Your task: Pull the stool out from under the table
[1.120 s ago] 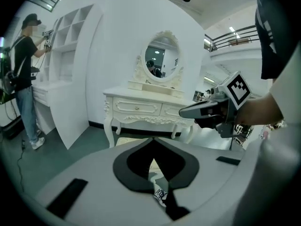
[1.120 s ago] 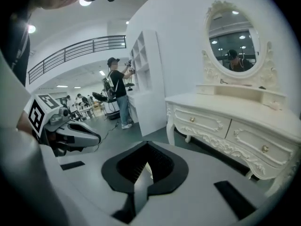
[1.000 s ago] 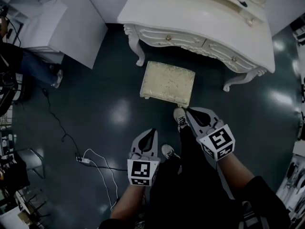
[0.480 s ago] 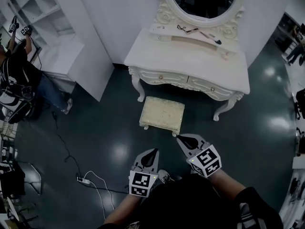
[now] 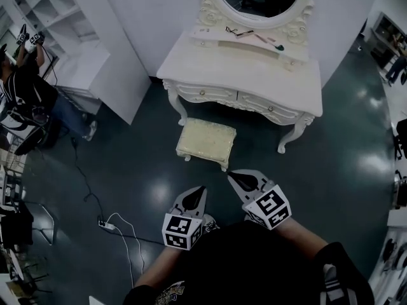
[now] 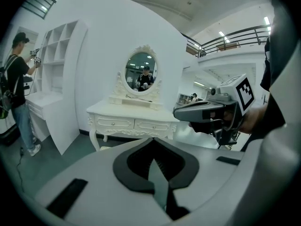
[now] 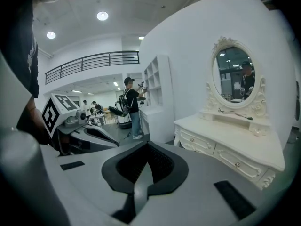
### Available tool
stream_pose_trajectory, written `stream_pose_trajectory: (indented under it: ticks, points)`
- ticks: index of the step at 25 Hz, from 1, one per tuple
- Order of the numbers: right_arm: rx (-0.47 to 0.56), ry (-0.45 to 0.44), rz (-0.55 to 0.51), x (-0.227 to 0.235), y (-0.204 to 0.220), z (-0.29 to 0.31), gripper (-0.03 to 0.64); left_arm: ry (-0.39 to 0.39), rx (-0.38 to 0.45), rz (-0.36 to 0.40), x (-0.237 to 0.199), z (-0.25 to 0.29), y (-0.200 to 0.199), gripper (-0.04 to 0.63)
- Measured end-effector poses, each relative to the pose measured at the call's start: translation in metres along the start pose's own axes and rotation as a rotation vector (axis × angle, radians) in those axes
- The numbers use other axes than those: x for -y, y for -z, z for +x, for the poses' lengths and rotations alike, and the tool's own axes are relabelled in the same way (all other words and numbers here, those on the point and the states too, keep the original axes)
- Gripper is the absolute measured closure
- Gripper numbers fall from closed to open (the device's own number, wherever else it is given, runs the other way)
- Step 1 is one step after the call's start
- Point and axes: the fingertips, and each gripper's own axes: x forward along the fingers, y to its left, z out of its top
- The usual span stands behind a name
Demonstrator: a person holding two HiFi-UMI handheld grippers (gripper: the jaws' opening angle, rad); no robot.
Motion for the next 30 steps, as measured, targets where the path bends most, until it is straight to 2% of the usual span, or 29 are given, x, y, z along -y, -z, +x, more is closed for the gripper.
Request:
stream_pose_trajectory:
  ticks: [8,13,20,30]
  points:
    - [-0.019,-0.041,0.04,0.006,0.033,-0.051,0.589,-0.013,-0.004,0.006,0.058,0.017,-0.006,0.588]
    - [-0.022,-0.071,0.073,0.008,0.049,-0.076,0.589,0.012,-0.014,0.022,0.09,0.027,-0.004,0.588]
    - [-0.027,-0.11,0.078,0.011,0.064,-0.101,0.589,0.009,-0.007,-0.01,0.118,0.036,-0.006,0.588]
    - [-0.025,-0.153,0.072,0.015,0.07,-0.119,0.589,-0.033,0.003,-0.001,0.143,0.034,-0.002,0.588]
